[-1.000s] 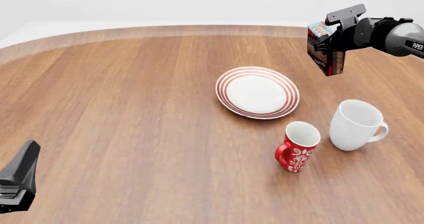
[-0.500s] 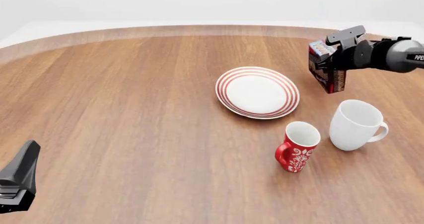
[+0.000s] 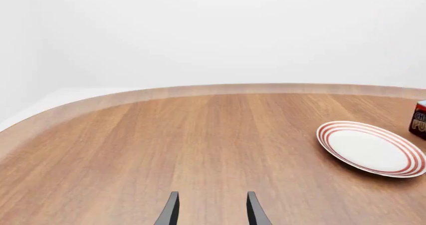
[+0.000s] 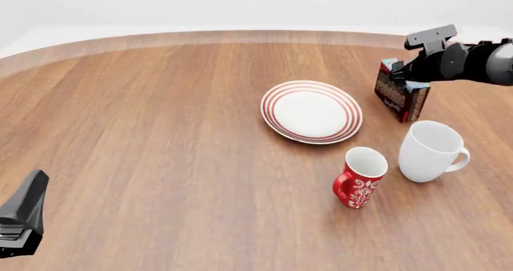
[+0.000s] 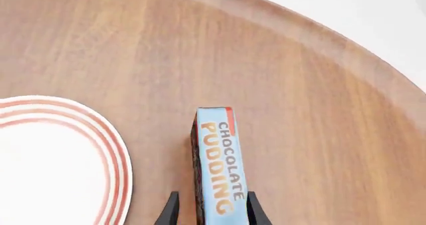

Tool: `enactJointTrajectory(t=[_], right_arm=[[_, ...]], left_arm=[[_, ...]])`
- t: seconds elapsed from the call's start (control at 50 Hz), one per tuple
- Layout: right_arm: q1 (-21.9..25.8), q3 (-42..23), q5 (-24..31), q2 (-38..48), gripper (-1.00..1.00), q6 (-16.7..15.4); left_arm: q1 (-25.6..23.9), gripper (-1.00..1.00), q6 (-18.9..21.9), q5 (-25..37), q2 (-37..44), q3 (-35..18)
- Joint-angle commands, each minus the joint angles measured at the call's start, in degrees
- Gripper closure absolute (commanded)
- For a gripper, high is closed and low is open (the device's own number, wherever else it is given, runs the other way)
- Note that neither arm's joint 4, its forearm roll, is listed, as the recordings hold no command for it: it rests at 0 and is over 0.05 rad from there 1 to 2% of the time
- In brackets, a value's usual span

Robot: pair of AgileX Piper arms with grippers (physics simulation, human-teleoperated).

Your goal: Put the chocolate pudding to the right of the plate.

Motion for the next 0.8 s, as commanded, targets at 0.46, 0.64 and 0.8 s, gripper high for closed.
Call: enactJointTrajectory(t=[0.46,0.64,0.8], right_arm=[[8.5,-18.7,9.7,-78.8,-1.0,-16.7],[10.2,-8.2,2.9,-75.1,-1.0,-14.5],[8.5,-5.6,4.4,-75.6,-1.0,-14.7]], left_arm=[[0.0,-1.0,0.0,0.0,0.0,0.0],[0.0,-1.0,0.0,0.0,0.0,0.0],[0.0,-1.0,0.0,0.0,0.0,0.0]])
